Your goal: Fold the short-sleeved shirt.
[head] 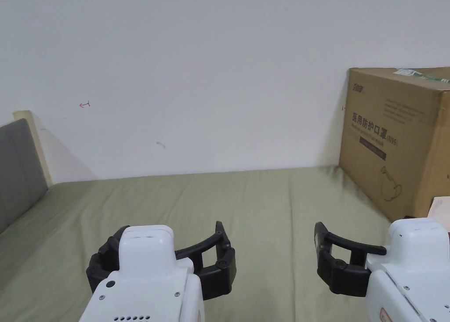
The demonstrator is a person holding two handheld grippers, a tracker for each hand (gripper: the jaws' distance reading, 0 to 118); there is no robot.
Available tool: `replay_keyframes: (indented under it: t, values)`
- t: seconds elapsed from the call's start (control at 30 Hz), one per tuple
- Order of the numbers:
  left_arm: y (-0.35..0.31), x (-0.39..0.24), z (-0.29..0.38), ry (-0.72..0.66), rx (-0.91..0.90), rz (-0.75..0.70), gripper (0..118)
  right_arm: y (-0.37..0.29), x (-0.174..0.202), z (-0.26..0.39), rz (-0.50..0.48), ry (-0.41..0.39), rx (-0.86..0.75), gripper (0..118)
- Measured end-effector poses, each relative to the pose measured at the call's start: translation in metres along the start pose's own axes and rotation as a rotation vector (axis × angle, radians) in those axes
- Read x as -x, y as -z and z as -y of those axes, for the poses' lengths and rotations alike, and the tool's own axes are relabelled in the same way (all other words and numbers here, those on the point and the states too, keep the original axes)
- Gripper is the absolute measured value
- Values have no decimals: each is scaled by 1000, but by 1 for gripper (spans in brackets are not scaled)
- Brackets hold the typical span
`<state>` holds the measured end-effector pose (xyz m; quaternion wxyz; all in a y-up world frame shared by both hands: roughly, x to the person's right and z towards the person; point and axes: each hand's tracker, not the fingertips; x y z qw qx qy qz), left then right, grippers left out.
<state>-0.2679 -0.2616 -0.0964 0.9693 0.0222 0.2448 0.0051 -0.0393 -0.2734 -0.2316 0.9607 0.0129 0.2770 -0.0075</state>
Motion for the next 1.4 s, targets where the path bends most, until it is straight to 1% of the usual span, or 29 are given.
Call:
replay_keyframes:
  t: [0.13,0.23,0.3,0.4,0.43,0.53,0.57,0.67,0.7,0.8,0.93,1.07,1.13,1.4]
  values:
    - [0,-1,2,0,24,-13,116,0,0,1,3,-11,9,117]
    - [2,8,5,-24,31,28,116,1,1,2,-2,-6,20,117]
    - [6,11,7,-22,37,21,116,2,1,3,-6,-5,26,117]
    - [16,24,10,-13,50,10,116,2,0,3,-22,12,26,117]
    - [14,13,10,-14,54,14,116,2,0,3,-25,16,27,117]
    - [25,26,10,-53,54,32,116,5,-1,4,-25,12,37,117]
    - [11,13,6,-66,54,30,116,6,-1,5,-26,10,43,117]
    - [17,24,5,-106,63,46,116,8,-1,6,-30,10,60,117]
    - [11,17,4,-109,67,49,116,8,-1,7,-32,12,64,117]
    - [16,16,2,-66,78,-13,116,11,-1,8,-39,14,71,117]
    - [16,13,-1,-52,78,-40,116,14,-1,8,-42,14,80,117]
    - [16,12,-2,-72,92,-40,116,15,0,8,-43,15,82,117]
    - [13,11,1,-95,86,-11,116,15,0,8,-45,16,85,117]
    - [16,6,5,-72,106,-12,116,11,1,10,-37,10,79,117]
